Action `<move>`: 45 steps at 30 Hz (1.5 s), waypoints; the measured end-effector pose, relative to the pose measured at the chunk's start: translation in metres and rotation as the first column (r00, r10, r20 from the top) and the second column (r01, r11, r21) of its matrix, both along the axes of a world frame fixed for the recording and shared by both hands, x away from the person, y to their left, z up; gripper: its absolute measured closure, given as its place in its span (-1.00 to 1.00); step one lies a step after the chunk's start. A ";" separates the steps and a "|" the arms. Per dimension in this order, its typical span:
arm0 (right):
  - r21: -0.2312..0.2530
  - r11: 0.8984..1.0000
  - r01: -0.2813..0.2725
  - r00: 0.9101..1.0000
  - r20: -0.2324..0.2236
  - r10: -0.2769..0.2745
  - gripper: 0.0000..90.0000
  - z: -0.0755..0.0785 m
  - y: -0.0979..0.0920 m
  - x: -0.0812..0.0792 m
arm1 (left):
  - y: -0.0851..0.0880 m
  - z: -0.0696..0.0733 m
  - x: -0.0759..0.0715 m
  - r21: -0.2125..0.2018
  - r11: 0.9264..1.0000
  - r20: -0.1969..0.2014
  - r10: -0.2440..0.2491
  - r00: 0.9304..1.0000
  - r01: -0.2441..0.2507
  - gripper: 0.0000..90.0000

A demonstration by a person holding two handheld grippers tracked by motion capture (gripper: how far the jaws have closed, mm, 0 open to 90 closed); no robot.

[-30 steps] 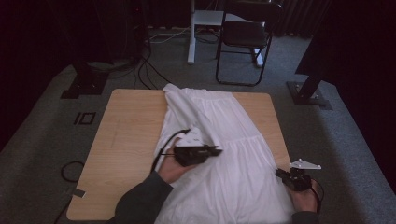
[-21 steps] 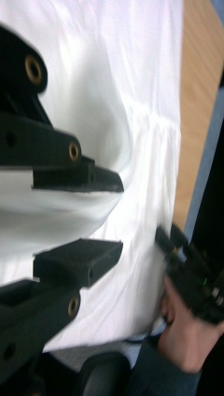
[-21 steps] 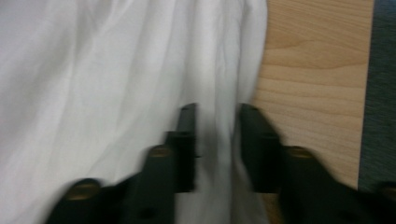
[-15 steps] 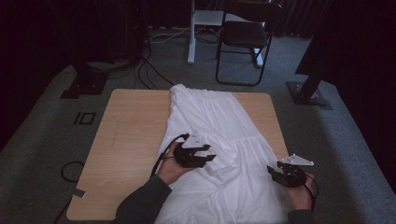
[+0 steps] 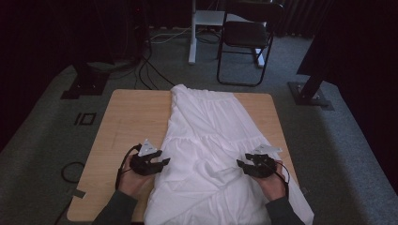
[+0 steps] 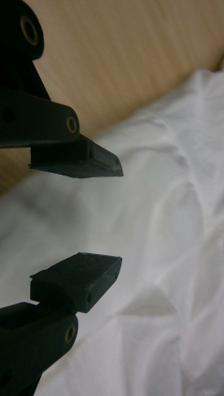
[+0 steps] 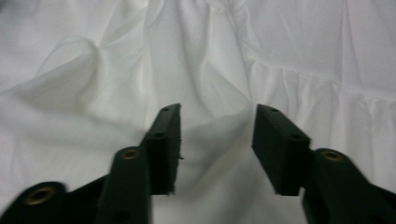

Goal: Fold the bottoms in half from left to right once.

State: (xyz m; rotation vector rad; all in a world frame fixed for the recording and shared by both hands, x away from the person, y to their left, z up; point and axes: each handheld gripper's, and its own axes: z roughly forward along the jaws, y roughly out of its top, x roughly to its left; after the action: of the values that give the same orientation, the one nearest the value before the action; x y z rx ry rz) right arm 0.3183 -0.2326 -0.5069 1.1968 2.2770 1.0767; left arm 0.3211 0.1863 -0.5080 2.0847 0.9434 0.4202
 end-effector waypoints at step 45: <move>-0.086 0.955 0.282 0.953 -0.090 -0.290 0.88 -0.048 -0.128 0.011 | -0.081 -0.043 -0.011 0.138 0.981 -0.071 -0.125 0.990 0.134 0.11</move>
State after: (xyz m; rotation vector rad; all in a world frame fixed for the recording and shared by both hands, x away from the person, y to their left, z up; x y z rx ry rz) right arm 0.3293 -0.3603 -0.5544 1.5253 2.1078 0.8354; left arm 0.3105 0.1054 -0.5512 2.2861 0.8285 0.3657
